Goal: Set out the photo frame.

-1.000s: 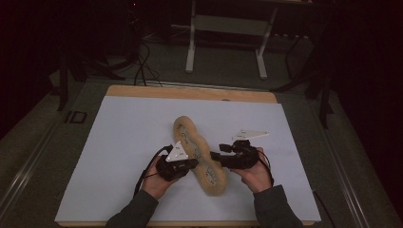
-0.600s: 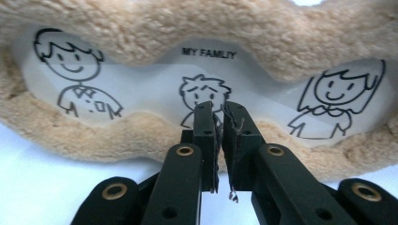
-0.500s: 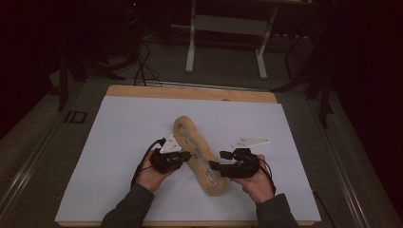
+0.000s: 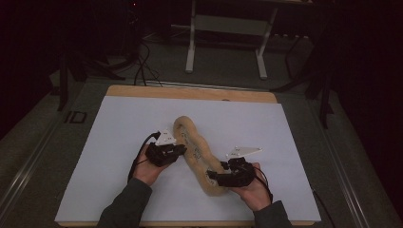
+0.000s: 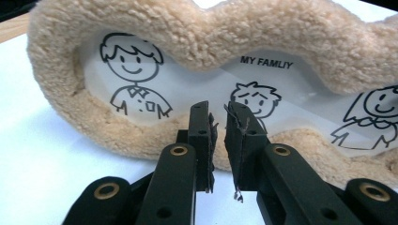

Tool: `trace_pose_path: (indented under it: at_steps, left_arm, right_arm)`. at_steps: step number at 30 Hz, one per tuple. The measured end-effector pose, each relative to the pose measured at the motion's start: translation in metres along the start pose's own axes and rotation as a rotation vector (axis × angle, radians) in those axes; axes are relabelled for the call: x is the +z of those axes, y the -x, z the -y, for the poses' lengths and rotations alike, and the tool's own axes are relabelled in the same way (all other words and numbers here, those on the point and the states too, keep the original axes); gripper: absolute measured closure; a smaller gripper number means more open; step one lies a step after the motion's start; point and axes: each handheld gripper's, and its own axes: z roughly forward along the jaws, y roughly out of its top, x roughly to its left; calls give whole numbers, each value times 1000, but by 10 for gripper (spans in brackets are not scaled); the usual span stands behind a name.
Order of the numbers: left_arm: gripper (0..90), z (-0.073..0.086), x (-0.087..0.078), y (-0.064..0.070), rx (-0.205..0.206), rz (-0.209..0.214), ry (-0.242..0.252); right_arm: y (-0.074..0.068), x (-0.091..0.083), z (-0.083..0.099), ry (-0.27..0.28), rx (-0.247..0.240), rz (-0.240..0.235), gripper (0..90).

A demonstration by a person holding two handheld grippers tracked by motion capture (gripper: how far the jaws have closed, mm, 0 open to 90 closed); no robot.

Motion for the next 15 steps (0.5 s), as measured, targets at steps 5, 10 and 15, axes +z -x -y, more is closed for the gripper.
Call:
trace_pose_path:
  at_steps: [5, 10, 15]
  left_arm:
    - [807, 0, -1, -3, -8, -7, 2]
    - [807, -1, -1, -3, -6, -7, 3]
    - [807, -1, -1, -3, -2, -4, 3]
  right_arm:
    - [-6, 3, 0, -20, -33, 16, 566]
    - [-8, 4, -1, -27, -56, 43, 587]
    - [-8, 3, -2, -36, -75, 56, 599]
